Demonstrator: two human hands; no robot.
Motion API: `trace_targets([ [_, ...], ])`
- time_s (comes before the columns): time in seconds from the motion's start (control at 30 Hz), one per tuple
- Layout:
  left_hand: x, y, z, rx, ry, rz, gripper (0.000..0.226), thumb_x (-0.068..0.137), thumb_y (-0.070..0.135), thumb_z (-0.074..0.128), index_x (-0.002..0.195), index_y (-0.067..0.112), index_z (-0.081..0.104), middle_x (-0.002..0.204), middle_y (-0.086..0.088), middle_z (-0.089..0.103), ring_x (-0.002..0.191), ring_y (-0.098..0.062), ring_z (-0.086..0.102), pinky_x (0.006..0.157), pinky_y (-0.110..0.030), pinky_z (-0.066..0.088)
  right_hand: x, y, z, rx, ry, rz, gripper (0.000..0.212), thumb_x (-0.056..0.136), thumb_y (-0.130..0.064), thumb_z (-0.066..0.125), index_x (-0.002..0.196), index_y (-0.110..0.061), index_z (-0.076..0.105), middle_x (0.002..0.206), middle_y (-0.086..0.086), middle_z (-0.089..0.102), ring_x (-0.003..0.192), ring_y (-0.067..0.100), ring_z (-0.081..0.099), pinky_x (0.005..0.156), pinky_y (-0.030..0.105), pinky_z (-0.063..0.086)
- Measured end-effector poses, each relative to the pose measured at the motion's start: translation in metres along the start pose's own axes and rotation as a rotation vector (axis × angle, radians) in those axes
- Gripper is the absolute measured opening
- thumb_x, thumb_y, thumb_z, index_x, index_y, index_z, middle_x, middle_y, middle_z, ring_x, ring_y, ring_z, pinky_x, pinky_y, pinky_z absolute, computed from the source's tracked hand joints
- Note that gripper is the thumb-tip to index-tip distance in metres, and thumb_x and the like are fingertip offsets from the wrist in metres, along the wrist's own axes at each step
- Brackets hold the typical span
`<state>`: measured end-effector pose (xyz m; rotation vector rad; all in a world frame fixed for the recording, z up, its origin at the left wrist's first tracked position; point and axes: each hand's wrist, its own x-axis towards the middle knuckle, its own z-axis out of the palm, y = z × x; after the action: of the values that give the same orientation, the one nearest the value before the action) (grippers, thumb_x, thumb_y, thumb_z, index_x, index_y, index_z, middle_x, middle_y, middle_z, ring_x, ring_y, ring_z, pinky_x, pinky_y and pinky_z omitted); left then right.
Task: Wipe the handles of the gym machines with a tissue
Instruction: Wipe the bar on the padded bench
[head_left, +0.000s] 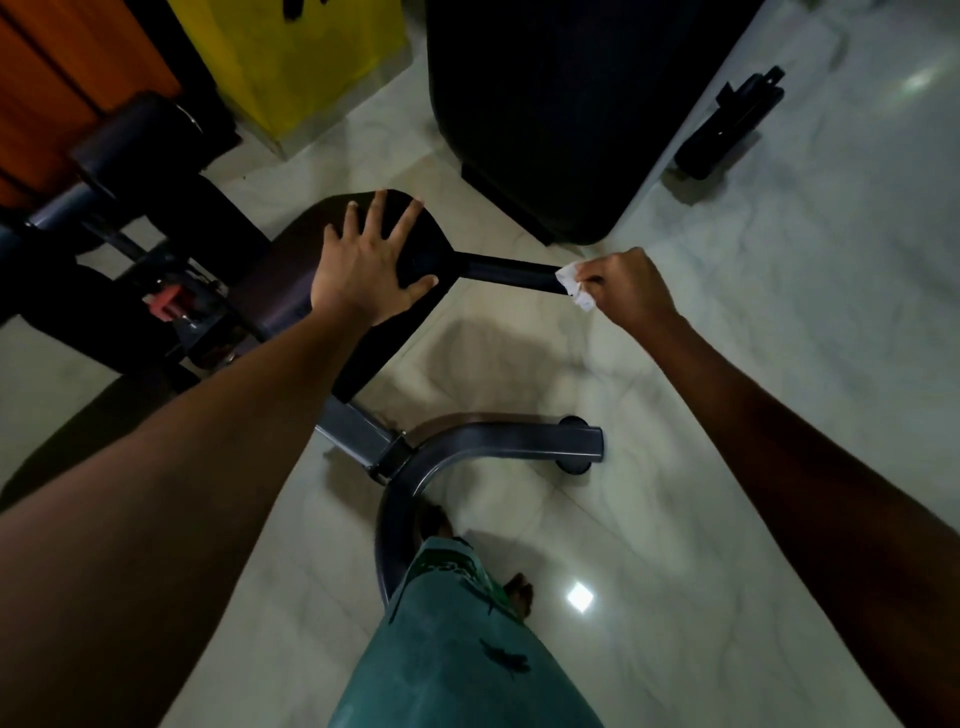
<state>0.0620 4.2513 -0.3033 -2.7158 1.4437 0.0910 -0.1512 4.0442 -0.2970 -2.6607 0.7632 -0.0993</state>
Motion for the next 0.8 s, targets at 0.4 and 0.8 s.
trace_targets([
  [0.4,-0.019,0.010,-0.018,-0.071,-0.107,-0.070,0.082,0.090,0.059,0.044,0.151,0.028,-0.002,0.159,-0.015,0.003,0.144,-0.040,0.009,0.115,-0.053,0.013,-0.019,-0.040,-0.008,-0.137,0.078,0.403,0.031,0.096,-0.018,0.048,0.106,0.007,0.063,0.106,0.028,0.062,0.100,0.041,0.060,0.084,0.039,0.048],
  [0.8,-0.128,0.061,-0.036,-0.083,-0.234,-0.167,0.055,0.095,0.029,0.047,0.144,0.008,0.032,0.148,-0.015,0.034,0.136,-0.032,0.031,0.112,-0.041,0.023,-0.058,-0.077,-0.032,0.015,-0.108,0.195,0.030,0.089,-0.012,0.059,0.114,0.005,0.062,0.116,0.024,0.061,0.109,0.038,0.058,0.094,0.040,0.048],
])
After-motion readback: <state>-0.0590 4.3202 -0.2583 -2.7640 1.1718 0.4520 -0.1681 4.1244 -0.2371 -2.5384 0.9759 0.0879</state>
